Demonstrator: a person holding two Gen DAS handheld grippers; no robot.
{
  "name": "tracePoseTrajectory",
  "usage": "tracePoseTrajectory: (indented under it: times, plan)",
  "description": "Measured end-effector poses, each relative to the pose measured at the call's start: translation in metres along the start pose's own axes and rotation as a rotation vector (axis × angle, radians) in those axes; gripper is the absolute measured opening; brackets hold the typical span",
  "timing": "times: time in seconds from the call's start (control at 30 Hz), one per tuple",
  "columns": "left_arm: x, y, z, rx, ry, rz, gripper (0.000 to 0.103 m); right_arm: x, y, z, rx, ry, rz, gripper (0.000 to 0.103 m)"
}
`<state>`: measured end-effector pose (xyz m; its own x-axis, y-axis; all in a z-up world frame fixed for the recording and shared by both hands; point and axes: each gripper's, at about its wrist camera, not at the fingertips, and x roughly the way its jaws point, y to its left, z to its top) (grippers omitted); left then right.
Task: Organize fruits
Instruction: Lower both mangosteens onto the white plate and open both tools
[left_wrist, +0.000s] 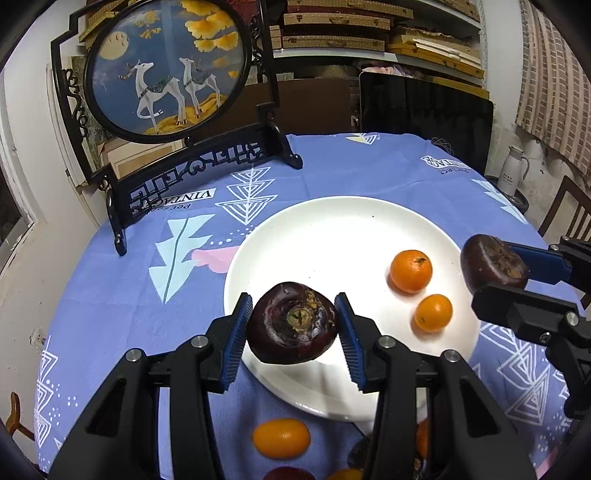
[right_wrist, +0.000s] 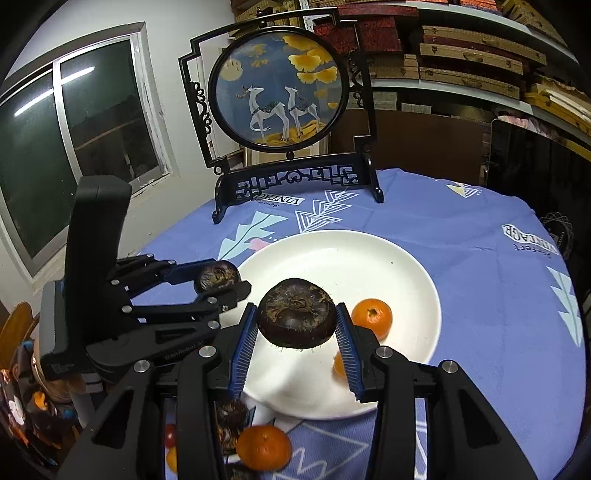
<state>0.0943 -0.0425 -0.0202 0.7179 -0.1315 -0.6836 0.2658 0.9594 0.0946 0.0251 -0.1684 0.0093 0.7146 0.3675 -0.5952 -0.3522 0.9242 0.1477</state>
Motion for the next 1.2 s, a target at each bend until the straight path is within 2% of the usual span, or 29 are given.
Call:
tracePoseTrajectory:
  times: [0.4, 0.83, 0.93, 1.0, 1.1, 1.2]
  plan:
    - [0.021, 0.000, 0.006, 0.011, 0.026, 0.006, 0.045, 0.025, -0.006, 0.008, 0.009, 0.023, 0.014, 0.043]
    - [0.049, 0.001, 0.012, -0.002, 0.101, 0.011, 0.045, 0.063, -0.017, 0.019, 0.021, 0.082, -0.035, 0.043]
    - [0.052, -0.002, 0.012, 0.004, 0.103, 0.026, 0.049, 0.067, -0.024, 0.025, 0.040, 0.081, -0.051, 0.050]
    - [0.050, 0.001, 0.012, -0.009, 0.096, 0.026, 0.052, 0.064, -0.027, 0.025, 0.047, 0.069, -0.059, 0.051]
    - [0.044, 0.006, 0.011, -0.013, 0.086, 0.033, 0.055, 0.057, -0.029, 0.019, 0.048, 0.078, -0.056, 0.053]
    - [0.035, 0.010, 0.008, -0.020, 0.076, 0.034, 0.058, 0.046, -0.031, 0.008, 0.054, 0.099, -0.054, 0.061]
